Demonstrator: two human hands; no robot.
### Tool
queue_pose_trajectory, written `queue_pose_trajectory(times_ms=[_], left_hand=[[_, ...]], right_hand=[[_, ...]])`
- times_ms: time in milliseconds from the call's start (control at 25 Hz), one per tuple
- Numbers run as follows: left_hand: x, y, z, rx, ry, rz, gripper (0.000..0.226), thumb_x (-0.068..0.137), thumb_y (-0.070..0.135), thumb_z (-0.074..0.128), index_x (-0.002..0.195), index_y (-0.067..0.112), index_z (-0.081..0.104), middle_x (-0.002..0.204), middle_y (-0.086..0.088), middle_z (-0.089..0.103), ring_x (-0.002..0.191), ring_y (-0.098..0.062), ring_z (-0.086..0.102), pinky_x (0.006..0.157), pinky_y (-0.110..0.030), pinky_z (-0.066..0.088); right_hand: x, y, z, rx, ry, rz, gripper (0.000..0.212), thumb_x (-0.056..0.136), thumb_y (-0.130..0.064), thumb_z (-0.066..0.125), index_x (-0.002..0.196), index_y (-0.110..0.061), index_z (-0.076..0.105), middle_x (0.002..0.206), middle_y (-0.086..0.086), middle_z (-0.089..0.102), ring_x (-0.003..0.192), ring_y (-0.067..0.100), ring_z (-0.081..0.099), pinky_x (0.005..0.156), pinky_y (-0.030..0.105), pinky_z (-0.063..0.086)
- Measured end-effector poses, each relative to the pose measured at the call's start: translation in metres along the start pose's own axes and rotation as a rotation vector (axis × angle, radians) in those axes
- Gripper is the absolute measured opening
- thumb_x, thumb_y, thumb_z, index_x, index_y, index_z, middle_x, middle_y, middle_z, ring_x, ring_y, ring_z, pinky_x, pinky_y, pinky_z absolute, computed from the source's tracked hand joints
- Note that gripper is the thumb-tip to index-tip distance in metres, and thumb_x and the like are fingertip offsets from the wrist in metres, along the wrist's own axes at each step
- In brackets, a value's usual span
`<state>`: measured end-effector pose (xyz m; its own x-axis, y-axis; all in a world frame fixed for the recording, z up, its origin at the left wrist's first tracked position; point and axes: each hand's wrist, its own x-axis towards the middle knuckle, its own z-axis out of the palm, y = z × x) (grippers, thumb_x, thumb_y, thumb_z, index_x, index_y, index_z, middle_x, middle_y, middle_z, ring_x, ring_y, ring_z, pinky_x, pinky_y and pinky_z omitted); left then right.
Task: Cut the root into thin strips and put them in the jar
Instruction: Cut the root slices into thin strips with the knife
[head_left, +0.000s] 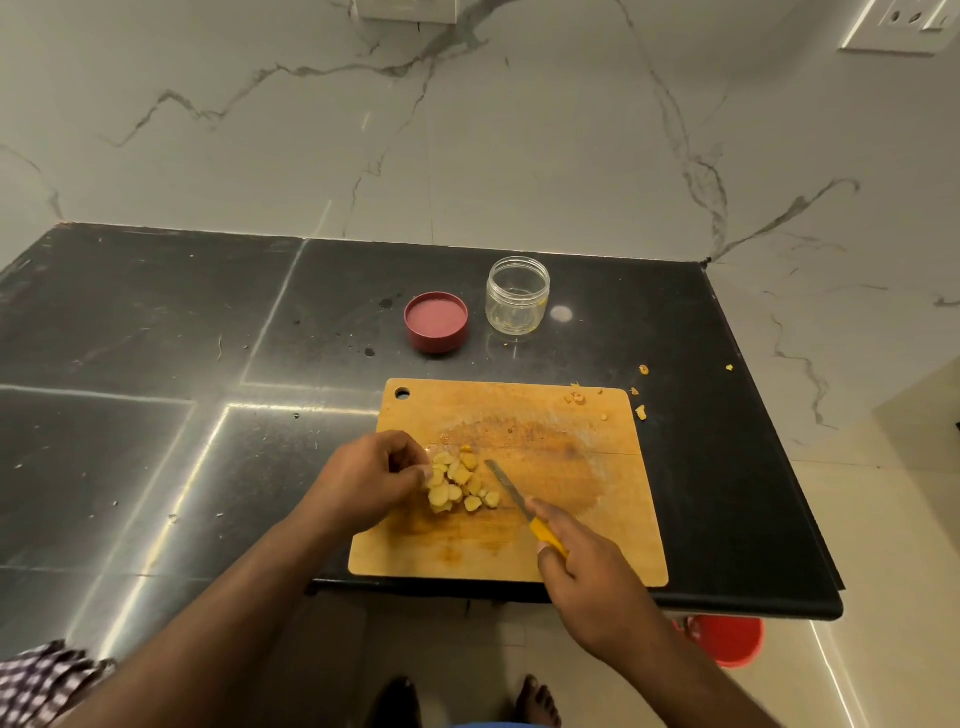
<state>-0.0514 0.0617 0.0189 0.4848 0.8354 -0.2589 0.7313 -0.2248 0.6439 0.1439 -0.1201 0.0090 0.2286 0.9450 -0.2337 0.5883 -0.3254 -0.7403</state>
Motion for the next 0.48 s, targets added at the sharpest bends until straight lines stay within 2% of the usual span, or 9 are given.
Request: queue_pose_trajectory(times_ms=[80, 120, 160, 240, 320, 480], left_hand=[[-0.008, 0.004, 0.003, 0.034, -0.047, -0.052, 0.016, 0.090, 0.043, 0.071, 0.089, 0.029, 0.065, 0.082, 0.009, 0.066, 0.075, -0.009, 0.060, 0.056, -0.021, 0.041], [-0.010, 0.005, 0.004, 0.041, -0.055, -0.080, 0.020, 0.088, 0.047, 0.072, 0.089, 0.029, 0.064, 0.083, 0.008, 0.066, 0.075, -0.009, 0.060, 0.056, -0.021, 0.040], [-0.012, 0.006, 0.006, 0.037, -0.059, -0.102, 0.023, 0.086, 0.048, 0.074, 0.090, 0.029, 0.062, 0.084, 0.007, 0.066, 0.075, -0.009, 0.061, 0.056, -0.022, 0.041], [-0.015, 0.008, 0.008, -0.011, -0.073, -0.138, 0.026, 0.084, 0.044, 0.078, 0.095, 0.029, 0.060, 0.087, 0.006, 0.066, 0.074, -0.010, 0.063, 0.055, -0.022, 0.042], [-0.015, 0.009, 0.007, -0.090, -0.081, -0.157, 0.024, 0.085, 0.034, 0.079, 0.098, 0.028, 0.060, 0.088, 0.002, 0.068, 0.072, -0.011, 0.064, 0.055, -0.022, 0.045], [-0.012, 0.004, 0.000, -0.281, -0.095, -0.192, 0.015, 0.088, 0.019, 0.076, 0.100, 0.023, 0.069, 0.085, -0.004, 0.071, 0.075, -0.016, 0.068, 0.065, -0.031, 0.053]], right_hand=[[-0.002, -0.009, 0.011, 0.020, -0.048, -0.036, 0.049, 0.103, -0.024, 0.042, 0.150, -0.033, 0.035, 0.146, -0.019, 0.042, 0.122, -0.011, 0.040, 0.097, 0.004, 0.032], [-0.003, -0.012, 0.015, 0.024, -0.058, -0.043, 0.049, 0.103, -0.025, 0.042, 0.150, -0.034, 0.035, 0.145, -0.022, 0.040, 0.125, -0.011, 0.036, 0.099, 0.003, 0.028], [-0.003, -0.014, 0.017, 0.027, -0.060, -0.044, 0.049, 0.103, -0.025, 0.042, 0.150, -0.034, 0.035, 0.143, -0.022, 0.040, 0.122, -0.013, 0.037, 0.097, 0.001, 0.028], [-0.002, -0.014, 0.012, 0.036, -0.036, -0.032, 0.048, 0.102, -0.024, 0.043, 0.149, -0.034, 0.037, 0.136, -0.018, 0.049, 0.100, -0.013, 0.047, 0.083, 0.002, 0.035], [0.002, -0.011, 0.004, 0.041, 0.015, -0.015, 0.048, 0.101, -0.022, 0.045, 0.148, -0.033, 0.039, 0.124, -0.015, 0.055, 0.081, -0.011, 0.048, 0.071, 0.006, 0.038], [0.020, -0.009, -0.003, -0.023, 0.058, -0.009, 0.047, 0.102, -0.024, 0.044, 0.148, -0.032, 0.039, 0.137, -0.009, 0.055, 0.093, -0.005, 0.050, 0.074, 0.007, 0.037]])
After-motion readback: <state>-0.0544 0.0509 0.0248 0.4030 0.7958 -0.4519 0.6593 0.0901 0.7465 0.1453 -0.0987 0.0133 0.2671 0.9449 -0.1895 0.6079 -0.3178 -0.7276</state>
